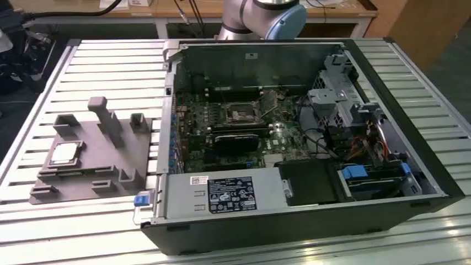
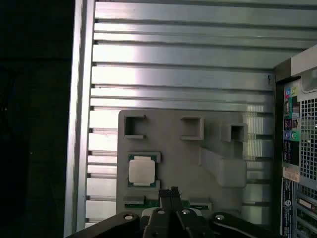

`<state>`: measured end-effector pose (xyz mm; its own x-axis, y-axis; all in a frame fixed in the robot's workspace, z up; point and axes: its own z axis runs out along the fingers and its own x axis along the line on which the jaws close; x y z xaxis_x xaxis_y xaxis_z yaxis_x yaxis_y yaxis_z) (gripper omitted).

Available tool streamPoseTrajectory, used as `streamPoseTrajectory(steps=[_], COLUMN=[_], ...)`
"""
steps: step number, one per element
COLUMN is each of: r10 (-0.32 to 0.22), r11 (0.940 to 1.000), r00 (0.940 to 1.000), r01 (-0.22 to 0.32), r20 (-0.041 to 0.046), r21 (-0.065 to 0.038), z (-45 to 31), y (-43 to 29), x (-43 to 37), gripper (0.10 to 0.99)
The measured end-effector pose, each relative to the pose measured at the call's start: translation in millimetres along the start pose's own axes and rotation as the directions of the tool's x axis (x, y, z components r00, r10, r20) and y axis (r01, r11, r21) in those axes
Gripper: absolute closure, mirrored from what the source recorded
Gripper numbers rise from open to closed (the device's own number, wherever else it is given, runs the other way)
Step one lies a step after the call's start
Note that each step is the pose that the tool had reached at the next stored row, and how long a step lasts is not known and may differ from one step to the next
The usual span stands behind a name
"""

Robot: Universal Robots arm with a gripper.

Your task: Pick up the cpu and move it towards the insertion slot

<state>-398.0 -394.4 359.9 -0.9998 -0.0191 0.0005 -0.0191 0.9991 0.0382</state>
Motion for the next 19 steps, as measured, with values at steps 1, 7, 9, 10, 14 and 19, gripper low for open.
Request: streamPoseTrajectory(steps=[1,7,9,10,14,19], r10=[0.0,0.0,0.0,0.0,0.0,0.0], r11=[1.0,1.0,1.0,1.0,1.0,1.0], r00=[1.0,1.0,1.0,1.0,1.0,1.0], r01=[0.0,0.0,0.0,0.0,0.0,0.0], r20=[0.0,0.0,0.0,0.0,0.0,0.0001], r21=[0.0,0.0,0.0,0.0,0.0,0.0], z=[0.0,0.0,0.0,0.0,0.0,0.1], y=[0.0,0.0,0.0,0.0,0.1,0.1], x=[0.0,1.0,1.7,2.2,3.6,5.4], gripper=[0.98,0.98,0.98,0.98,0.98,0.98])
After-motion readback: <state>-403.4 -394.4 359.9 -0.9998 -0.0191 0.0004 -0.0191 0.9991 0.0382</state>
